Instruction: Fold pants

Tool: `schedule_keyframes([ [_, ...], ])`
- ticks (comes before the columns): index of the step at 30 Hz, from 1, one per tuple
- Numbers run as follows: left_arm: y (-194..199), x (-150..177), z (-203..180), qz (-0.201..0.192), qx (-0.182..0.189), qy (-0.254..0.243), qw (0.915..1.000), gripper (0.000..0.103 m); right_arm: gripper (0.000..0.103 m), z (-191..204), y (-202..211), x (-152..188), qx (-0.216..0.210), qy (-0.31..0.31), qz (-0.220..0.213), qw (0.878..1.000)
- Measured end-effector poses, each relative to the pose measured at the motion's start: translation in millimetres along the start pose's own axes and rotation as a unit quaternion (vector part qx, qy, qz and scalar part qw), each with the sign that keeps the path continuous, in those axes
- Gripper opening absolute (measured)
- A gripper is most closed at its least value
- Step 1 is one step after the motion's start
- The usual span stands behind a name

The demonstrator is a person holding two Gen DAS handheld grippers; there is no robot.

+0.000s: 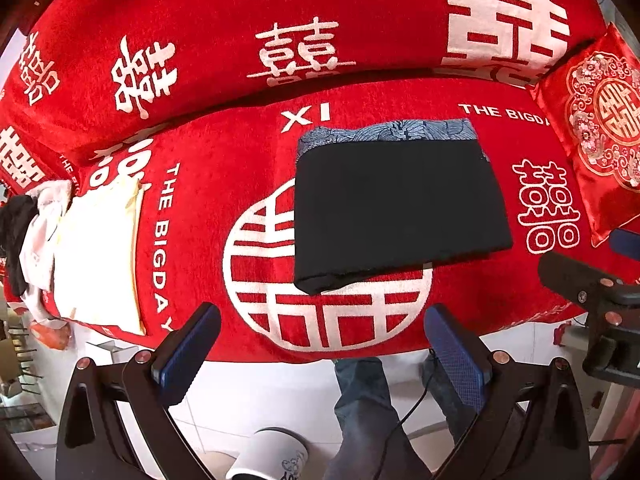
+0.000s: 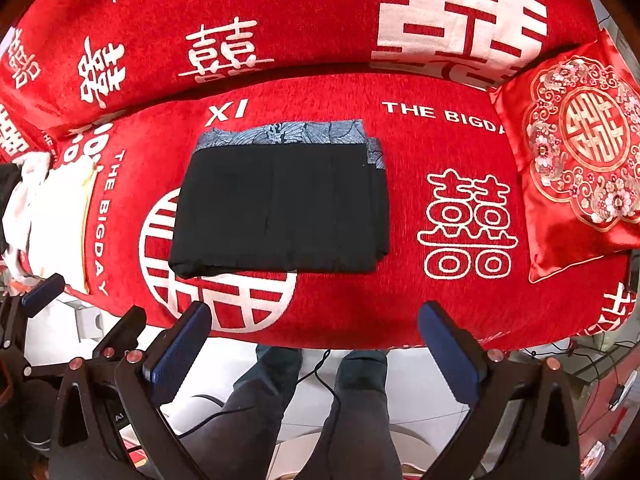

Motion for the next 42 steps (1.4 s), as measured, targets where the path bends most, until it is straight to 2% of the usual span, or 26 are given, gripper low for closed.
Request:
schedule_keyframes([
  [42,-5,-10,0,-0.001,0.003,-0.009,1.0,0.102,0.103,5,-13,-8,0.005,0.008,0.012,1.0],
])
Point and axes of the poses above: each gripper's, at about its wrist camera, not at the fingertips, and y roughly against the way its jaws point, z to its left, x to its underside, the point moved 7 cm from there along -y, roughly the way its jaws point, and after that the axes turned 1 degree about y, right-handed, at the moved point
